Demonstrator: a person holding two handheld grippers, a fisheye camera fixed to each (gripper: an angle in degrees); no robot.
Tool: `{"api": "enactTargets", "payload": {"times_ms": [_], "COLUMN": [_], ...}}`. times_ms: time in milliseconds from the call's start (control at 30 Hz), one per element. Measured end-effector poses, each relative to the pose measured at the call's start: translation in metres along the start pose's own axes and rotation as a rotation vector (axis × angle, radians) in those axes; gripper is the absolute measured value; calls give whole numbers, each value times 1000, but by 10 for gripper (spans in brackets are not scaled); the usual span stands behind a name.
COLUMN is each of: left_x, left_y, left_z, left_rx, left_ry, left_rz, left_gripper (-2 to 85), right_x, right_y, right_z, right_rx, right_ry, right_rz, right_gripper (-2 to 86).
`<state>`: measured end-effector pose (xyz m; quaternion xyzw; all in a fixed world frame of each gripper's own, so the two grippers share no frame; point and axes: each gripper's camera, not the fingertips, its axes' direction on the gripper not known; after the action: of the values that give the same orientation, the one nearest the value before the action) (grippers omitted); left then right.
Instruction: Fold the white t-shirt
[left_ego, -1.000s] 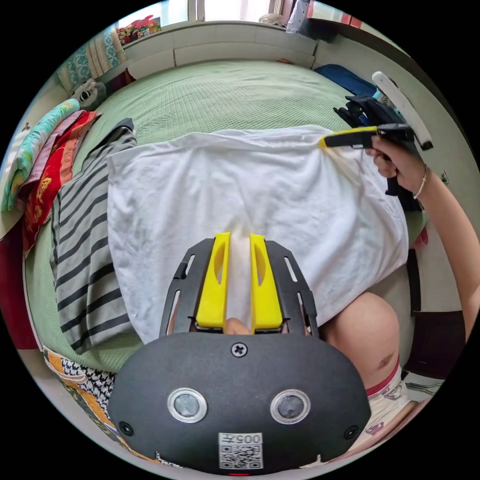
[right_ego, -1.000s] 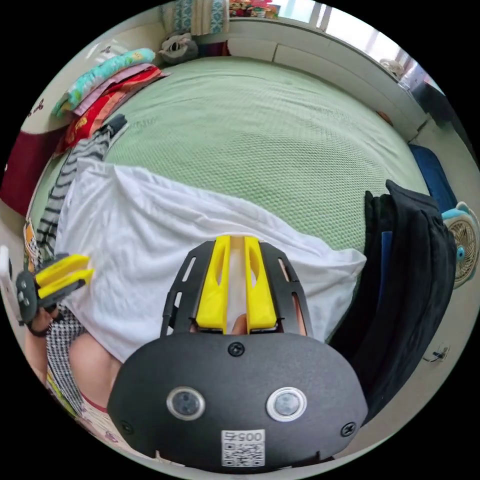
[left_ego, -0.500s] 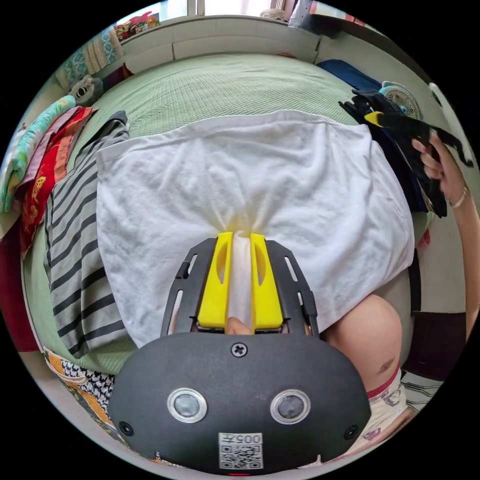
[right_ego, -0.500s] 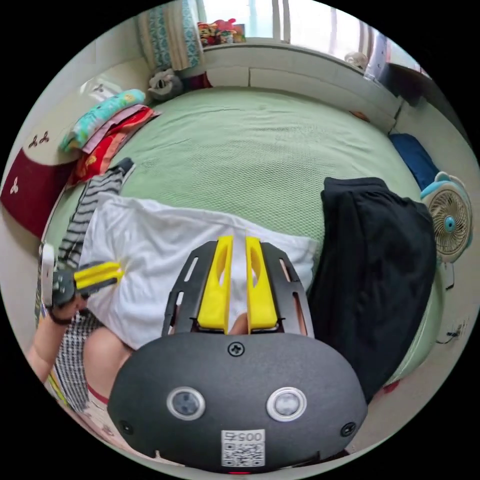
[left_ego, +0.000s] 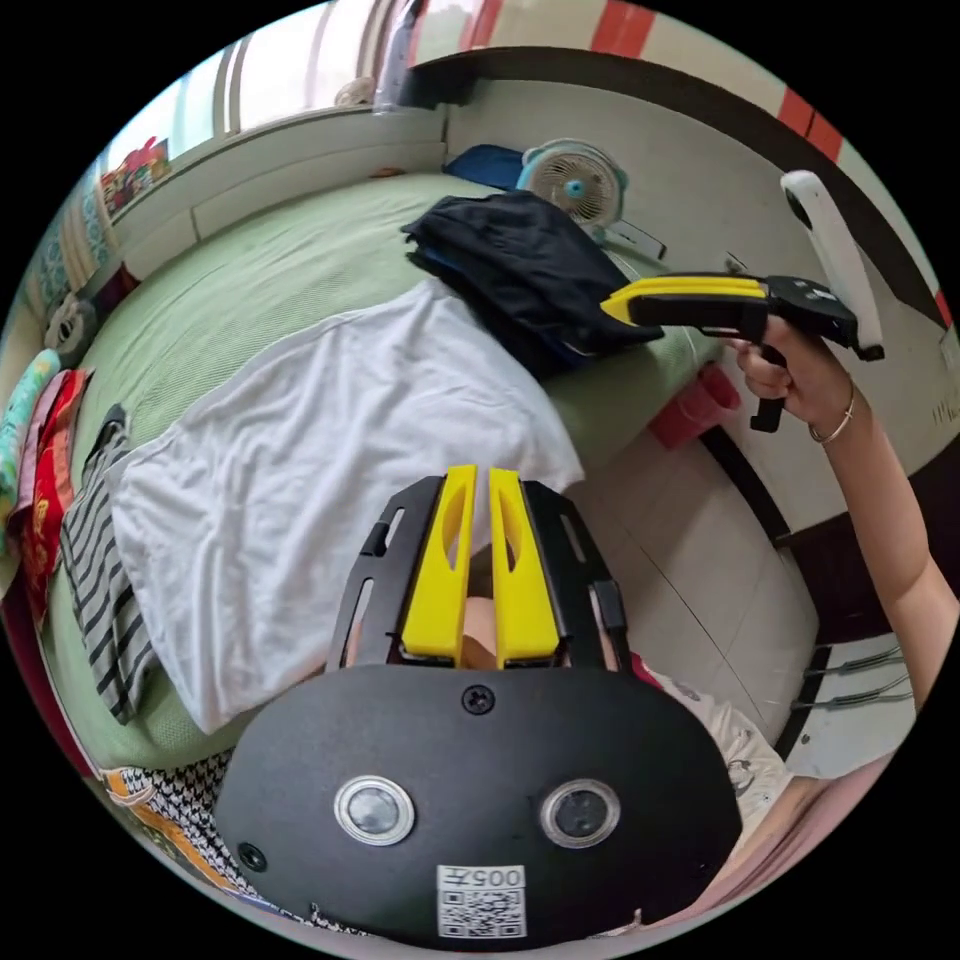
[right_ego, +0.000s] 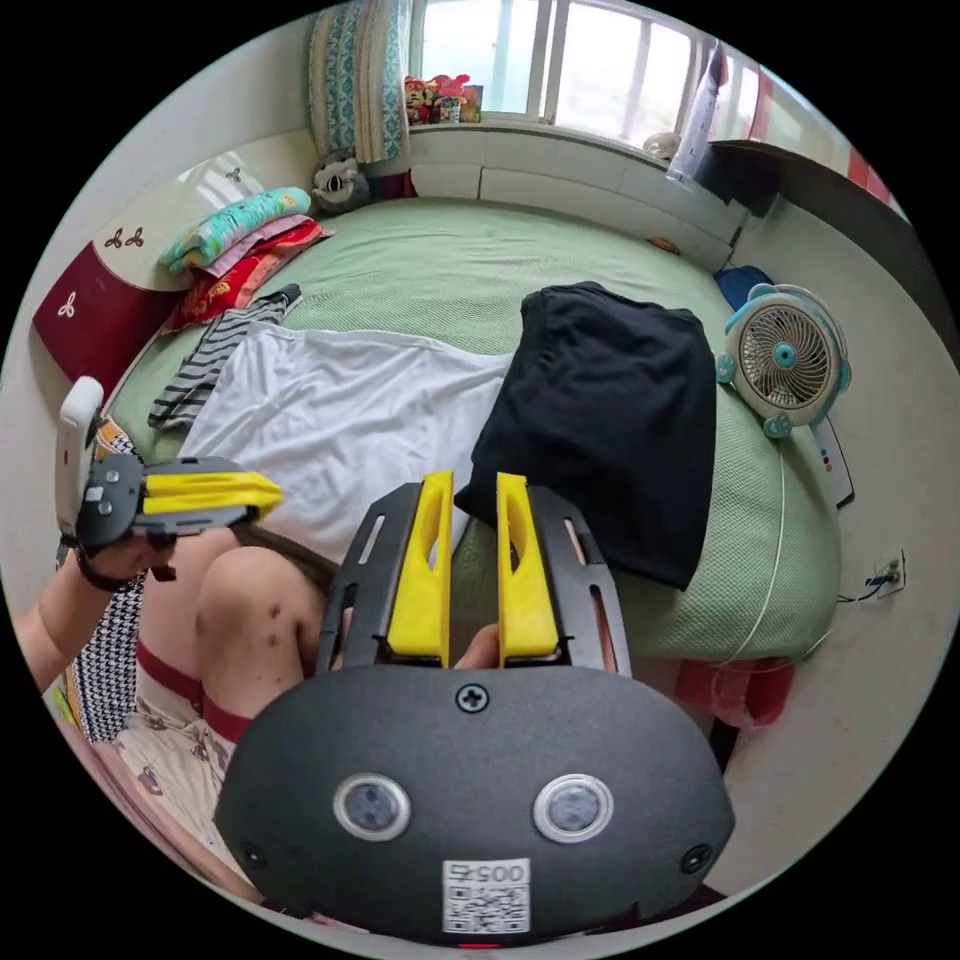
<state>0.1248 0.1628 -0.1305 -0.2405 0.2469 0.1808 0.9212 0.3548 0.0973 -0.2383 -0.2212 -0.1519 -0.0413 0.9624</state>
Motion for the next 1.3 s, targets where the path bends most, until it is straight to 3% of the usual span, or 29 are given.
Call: {"api": "enactTargets", "payload": {"times_ms": [367,567,667,800,1100,1300], "left_x": [86,108,105,76,18,-11], "left_y": [-29,-26,-25,-13,19,47], "left_z": [84,96,84,26,-68,-96], "left_rx": [-138,-152,-183,-117,26,51], "left_ry": [-29,-254,-235,2,-32,-36], "left_rz": [-48,-18,-5,-50,-108,-131], "left_gripper": [137,88,57,41,38,39], "right_x": [52,75,84,94,119,145], "right_y": [42,39,31,14,-91,-149], "right_z": [-43,-34,-23,-14,35,107], "right_rx": [65,52,32,19,-106,-302], "right_ry": [-39,-56,-69,-121,-243,-363], "right_rz": [23,24,31,43,119,268], "right_gripper": [32,31,32,46,102,116]}}
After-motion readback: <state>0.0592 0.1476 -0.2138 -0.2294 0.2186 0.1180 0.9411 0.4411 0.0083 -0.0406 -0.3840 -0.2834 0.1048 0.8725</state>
